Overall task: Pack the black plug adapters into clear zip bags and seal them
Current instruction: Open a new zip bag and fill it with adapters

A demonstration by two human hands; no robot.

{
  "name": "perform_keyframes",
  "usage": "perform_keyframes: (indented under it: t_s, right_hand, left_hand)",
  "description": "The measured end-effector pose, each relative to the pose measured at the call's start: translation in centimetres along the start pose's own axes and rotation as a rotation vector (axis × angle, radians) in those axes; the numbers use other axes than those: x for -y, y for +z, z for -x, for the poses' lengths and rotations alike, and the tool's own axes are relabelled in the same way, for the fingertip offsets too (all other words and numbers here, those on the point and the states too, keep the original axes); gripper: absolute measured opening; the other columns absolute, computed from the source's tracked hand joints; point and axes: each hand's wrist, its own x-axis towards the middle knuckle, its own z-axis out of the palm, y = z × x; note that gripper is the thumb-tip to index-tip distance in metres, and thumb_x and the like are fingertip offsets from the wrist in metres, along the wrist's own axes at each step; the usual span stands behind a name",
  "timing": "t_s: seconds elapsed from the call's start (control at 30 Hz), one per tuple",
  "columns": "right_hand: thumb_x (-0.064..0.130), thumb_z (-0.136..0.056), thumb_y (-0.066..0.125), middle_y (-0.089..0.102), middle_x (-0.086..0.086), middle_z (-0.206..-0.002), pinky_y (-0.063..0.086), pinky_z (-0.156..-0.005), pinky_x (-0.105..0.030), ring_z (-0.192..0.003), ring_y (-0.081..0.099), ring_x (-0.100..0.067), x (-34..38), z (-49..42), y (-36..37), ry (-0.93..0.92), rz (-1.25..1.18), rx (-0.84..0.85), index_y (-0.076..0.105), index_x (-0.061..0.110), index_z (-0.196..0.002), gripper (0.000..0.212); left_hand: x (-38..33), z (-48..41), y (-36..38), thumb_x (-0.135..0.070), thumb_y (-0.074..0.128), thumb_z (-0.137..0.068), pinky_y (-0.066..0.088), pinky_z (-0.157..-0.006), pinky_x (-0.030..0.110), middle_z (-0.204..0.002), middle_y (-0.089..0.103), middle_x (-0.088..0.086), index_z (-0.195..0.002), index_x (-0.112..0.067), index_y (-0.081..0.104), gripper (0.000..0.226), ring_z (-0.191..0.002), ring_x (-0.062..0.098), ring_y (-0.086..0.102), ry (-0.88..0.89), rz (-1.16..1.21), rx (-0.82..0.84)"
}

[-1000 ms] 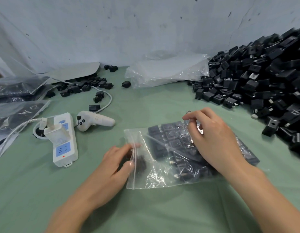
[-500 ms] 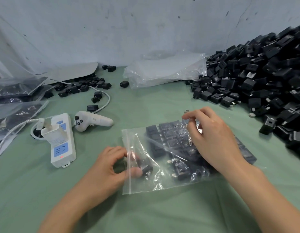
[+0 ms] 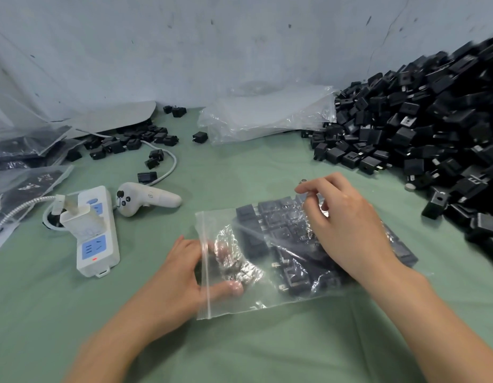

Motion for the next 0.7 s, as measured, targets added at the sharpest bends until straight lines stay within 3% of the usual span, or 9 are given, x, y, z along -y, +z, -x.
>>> perform_keyframes:
  t_s: [0.1,0.3,0.4,0.5,0.57,0.7]
  right_hand:
    - [0.027,-0.099,0.049,0.058,0.013,-0.111,0.046,-0.067,-0.032,-0.079,0.055,-0.010,0.0,0.0,0.1,-0.002,0.014,0.005,0.067,0.030,-0.109,0.021]
    - [0.028,-0.098,0.048,0.057,0.014,-0.110,0.049,-0.067,-0.034,-0.077,0.057,-0.008,-0.1,-0.1,0.1,0.003,0.011,0.004,0.067,0.031,-0.109,0.022]
    - [0.030,-0.098,0.046,0.057,0.013,-0.111,0.048,-0.067,-0.034,-0.076,0.056,-0.008,-0.1,-0.2,0.1,0.001,0.015,0.008,0.067,0.031,-0.109,0.024]
    - [0.031,-0.098,0.046,0.057,0.014,-0.111,0.048,-0.065,-0.032,-0.075,0.057,-0.006,-0.1,-0.1,0.2,-0.003,0.021,0.013,0.066,0.031,-0.110,0.023]
    - [0.031,-0.098,0.047,0.057,0.014,-0.111,0.047,-0.063,-0.031,-0.075,0.057,-0.004,-0.1,-0.1,0.2,-0.003,0.026,0.016,0.066,0.031,-0.110,0.023]
    - [0.031,-0.098,0.047,0.057,0.015,-0.111,0.047,-0.064,-0.031,-0.076,0.058,-0.005,-0.1,-0.1,0.2,0.006,0.024,0.026,0.066,0.032,-0.109,0.022]
  left_hand:
    - [-0.3,-0.3,0.2,-0.076,0.066,-0.064,0.035,-0.112,0.039,-0.109,0.050,-0.033,-0.106,-0.046,0.063,0.052,-0.119,-0.004,0.041,0.075,-0.054,0.007]
    - [-0.2,-0.2,-0.1,-0.063,0.067,-0.072,0.016,-0.123,0.045,-0.123,0.042,-0.042,-0.118,-0.064,0.054,0.048,-0.133,-0.009,0.031,0.116,-0.036,0.057]
    - [0.0,-0.6,0.0,-0.054,0.073,-0.077,0.021,-0.121,0.038,-0.118,0.043,-0.043,-0.115,-0.061,0.060,0.041,-0.130,-0.007,0.032,0.129,-0.044,0.049]
    - [0.0,-1.2,0.4,-0.075,0.060,-0.072,0.029,-0.111,0.025,-0.117,0.038,-0.047,-0.121,-0.065,0.051,0.051,-0.128,-0.007,0.030,0.162,-0.089,0.053]
    - [0.1,-1.5,0.6,-0.079,0.057,-0.071,0.032,-0.102,0.020,-0.117,0.036,-0.049,-0.118,-0.062,0.052,0.050,-0.122,-0.010,0.033,0.185,-0.117,0.031]
    - [0.4,-2.1,1.2,-0.072,0.065,-0.070,0.045,-0.094,0.027,-0.109,0.040,-0.038,-0.101,-0.048,0.060,0.039,-0.110,-0.001,0.044,0.153,-0.130,-0.054]
